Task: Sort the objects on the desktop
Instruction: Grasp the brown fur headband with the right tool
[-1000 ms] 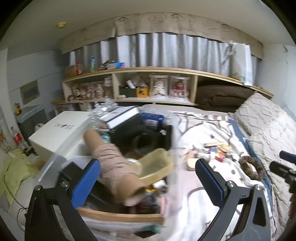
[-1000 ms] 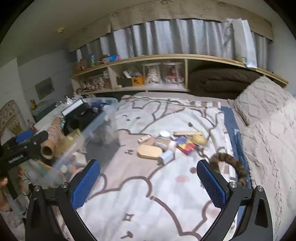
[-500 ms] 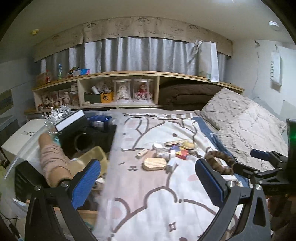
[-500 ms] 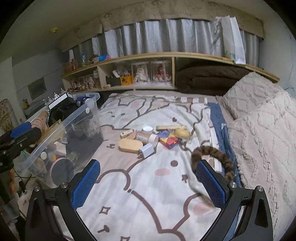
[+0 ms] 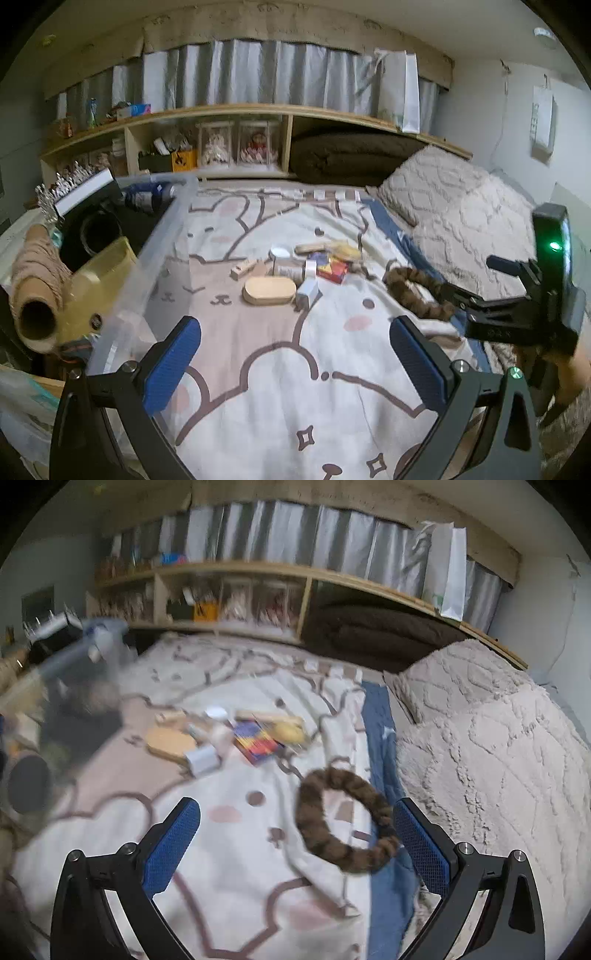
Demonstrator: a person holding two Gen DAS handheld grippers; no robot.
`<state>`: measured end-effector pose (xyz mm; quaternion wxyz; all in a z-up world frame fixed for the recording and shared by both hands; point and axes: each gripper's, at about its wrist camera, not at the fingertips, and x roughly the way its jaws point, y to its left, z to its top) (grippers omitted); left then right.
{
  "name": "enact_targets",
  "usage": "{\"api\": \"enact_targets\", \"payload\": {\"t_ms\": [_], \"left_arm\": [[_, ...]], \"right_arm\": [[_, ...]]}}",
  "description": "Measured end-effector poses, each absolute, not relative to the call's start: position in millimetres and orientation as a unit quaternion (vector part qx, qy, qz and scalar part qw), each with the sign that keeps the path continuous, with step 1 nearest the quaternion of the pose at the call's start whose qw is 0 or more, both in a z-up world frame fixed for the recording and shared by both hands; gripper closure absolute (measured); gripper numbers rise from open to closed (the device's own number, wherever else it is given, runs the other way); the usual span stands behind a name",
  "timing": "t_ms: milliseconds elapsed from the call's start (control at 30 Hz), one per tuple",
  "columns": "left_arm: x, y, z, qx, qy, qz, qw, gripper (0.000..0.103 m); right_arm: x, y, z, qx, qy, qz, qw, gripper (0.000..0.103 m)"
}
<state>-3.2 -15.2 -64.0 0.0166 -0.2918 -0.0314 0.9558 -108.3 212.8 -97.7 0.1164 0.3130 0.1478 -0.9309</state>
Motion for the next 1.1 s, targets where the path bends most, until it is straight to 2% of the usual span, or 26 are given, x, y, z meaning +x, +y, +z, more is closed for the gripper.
{"api": "enact_targets", "payload": {"t_ms": [133, 167, 200, 233, 267, 300, 333, 367, 400, 533, 733, 800, 867, 1100], "left_arm": [[-6.5, -4.4, -74.1, -0.303, -0.010, 0.953, 0.031, 0.000], [-7.3, -2.4, -76.5, -0.305, -0.009, 0.952, 0.034, 0.000], [-8.2, 0.2, -78.7, -0.308, -0.006, 0.951, 0.038, 0.000], [-8.9, 2.2, -80.6, -0.309, -0.002, 0.950, 0.042, 0.000], [-9.3, 3.8, -82.1, -0.310, 0.001, 0.950, 0.044, 0.000], [-9.9, 5.2, -83.5, -0.310, 0.003, 0.949, 0.047, 0.000], [-10.3, 6.3, -84.4, -0.311, 0.004, 0.949, 0.050, 0.000], [-10.7, 7.2, -84.9, -0.312, 0.005, 0.949, 0.053, 0.000], [-11.0, 7.8, -85.3, -0.312, 0.005, 0.948, 0.054, 0.000], [-11.2, 7.6, -85.2, -0.312, 0.002, 0.948, 0.058, 0.000], [-12.8, 7.1, -86.4, -0.316, -0.002, 0.947, 0.059, 0.000], [-13.8, 7.6, -87.7, -0.318, -0.001, 0.946, 0.059, 0.000], [-13.9, 8.0, -87.9, -0.318, 0.000, 0.946, 0.060, 0.000], [-16.1, 5.7, -89.5, -0.317, -0.009, 0.946, 0.064, 0.000]], "right_arm": [[-133.3, 221.3, -120.9, 0.352, 0.135, -0.921, 0.096, 0.000], [-138.2, 223.2, -125.4, 0.361, 0.128, -0.919, 0.095, 0.003], [-141.8, 223.8, -129.3, 0.367, 0.125, -0.917, 0.093, 0.008], [-145.5, 223.4, -133.7, 0.372, 0.128, -0.915, 0.089, 0.019], [-148.6, 222.3, -138.2, 0.375, 0.137, -0.913, 0.083, 0.025], [-151.2, 220.7, -142.2, 0.376, 0.149, -0.911, 0.077, 0.026], [-153.6, 219.3, -145.3, 0.377, 0.157, -0.910, 0.075, 0.033], [-156.4, 219.3, -148.7, 0.379, 0.162, -0.908, 0.072, 0.044], [-159.7, 220.5, -151.6, 0.383, 0.162, -0.907, 0.070, 0.048], [-173.0, 225.5, -166.3, 0.402, 0.151, -0.900, 0.072, 0.049], [-183.3, 214.5, -189.4, 0.410, 0.205, -0.886, 0.070, 0.049], [-187.0, 214.9, -197.1, 0.415, 0.217, -0.881, 0.068, 0.060], [-190.0, 216.1, -205.8, 0.427, 0.228, -0.873, 0.067, 0.082], [-180.3, 215.7, -186.6, 0.375, 0.275, -0.885, 0.029, 0.087]]}}
